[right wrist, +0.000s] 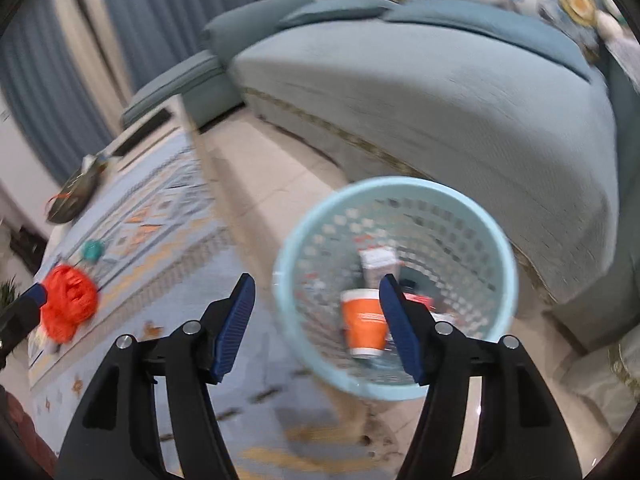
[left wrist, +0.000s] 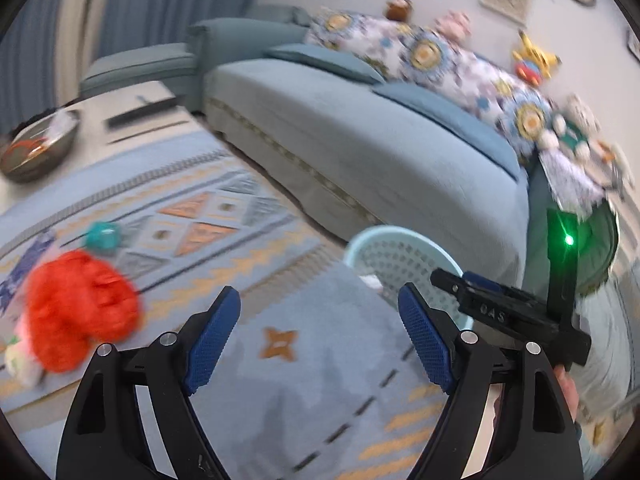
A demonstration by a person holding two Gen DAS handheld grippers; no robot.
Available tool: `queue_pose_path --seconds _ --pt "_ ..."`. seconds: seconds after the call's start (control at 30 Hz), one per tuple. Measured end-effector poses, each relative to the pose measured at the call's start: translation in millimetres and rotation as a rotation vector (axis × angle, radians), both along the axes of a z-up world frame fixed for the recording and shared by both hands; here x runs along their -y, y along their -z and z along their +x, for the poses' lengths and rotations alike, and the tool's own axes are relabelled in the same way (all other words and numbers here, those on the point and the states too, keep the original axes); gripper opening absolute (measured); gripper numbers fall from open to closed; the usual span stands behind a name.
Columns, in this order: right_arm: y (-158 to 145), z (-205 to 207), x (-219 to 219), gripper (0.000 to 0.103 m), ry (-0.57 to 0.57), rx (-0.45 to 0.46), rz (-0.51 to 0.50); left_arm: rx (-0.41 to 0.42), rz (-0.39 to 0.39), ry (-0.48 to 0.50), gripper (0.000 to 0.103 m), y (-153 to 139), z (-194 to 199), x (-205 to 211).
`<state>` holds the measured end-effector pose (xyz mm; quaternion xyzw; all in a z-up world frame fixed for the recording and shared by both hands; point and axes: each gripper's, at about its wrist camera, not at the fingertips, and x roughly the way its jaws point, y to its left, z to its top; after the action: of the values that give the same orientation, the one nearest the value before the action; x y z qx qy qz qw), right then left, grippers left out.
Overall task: Collect trash
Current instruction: 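Grasp the pink bottle with the left tool while the right tool grasps the red plastic bag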
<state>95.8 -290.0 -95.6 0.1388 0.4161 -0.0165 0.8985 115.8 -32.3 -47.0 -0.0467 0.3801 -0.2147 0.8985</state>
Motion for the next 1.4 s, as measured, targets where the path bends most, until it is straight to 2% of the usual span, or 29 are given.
queue_pose_path --seconds 0.27,0.33,0.4,0.5,0.6,0.73,0.8,0.93,1.07,1.1,1.13,1.23,1.4 --pt "-39.6 14.8 -130.1 0.061 -0.271 0.105 -0.068 0.039 -0.098 -0.263 0.079 -19.2 -2.6 -117.8" --pt "-44.4 18.9 -159.9 0.061 -0.334 0.124 -0.079 0.036 -0.094 -0.324 0.079 -18.5 -2.3 -147.1" --pt "-46.9 24.1 -193.2 0.061 -0.401 0.146 -0.086 0.044 -0.057 -0.37 0.078 -21.6 1.5 -170.2" --pt "-46.4 33.2 -235.4 0.061 -0.517 0.151 -0.05 0.025 0.005 -0.389 0.078 -21.9 13.6 -196.2" --pt "-40.1 47.7 -275.7 0.061 -0.581 0.145 -0.07 -0.025 0.069 -0.403 0.077 -11.2 32.0 -221.3" --pt "-23.7 62.2 -308.8 0.061 -0.623 0.114 -0.109 -0.062 0.011 -0.43 0.07 11.4 36.2 -251.6" --pt "-13.9 67.2 -318.5 0.061 -0.637 0.098 -0.118 -0.099 0.013 -0.434 0.064 24.8 41.5 -257.2" --pt "8.4 82.7 -330.8 0.064 -0.642 0.054 -0.142 -0.146 0.027 -0.419 0.064 41.9 50.9 -255.2" --pt "26.5 95.9 -330.3 0.064 -0.646 -0.002 -0.096 -0.135 0.093 -0.406 0.064 43.9 52.9 -248.2" --pt "27.8 96.6 -329.1 0.054 -0.65 0.0 -0.082 -0.138 0.098 -0.404 0.065 45.2 52.3 -248.0" --pt "28.6 96.4 -328.2 0.037 -0.662 -0.001 -0.069 -0.141 0.106 -0.402 0.066 46.4 52.1 -247.1" --pt "26.0 89.6 -322.6 0.029 -0.658 0.021 -0.101 -0.152 0.119 -0.394 0.066 51.0 52.3 -243.9" --pt "14.7 73.8 -299.1 0.028 -0.606 0.079 -0.151 -0.178 0.137 -0.395 0.068 61.2 57.0 -240.0"
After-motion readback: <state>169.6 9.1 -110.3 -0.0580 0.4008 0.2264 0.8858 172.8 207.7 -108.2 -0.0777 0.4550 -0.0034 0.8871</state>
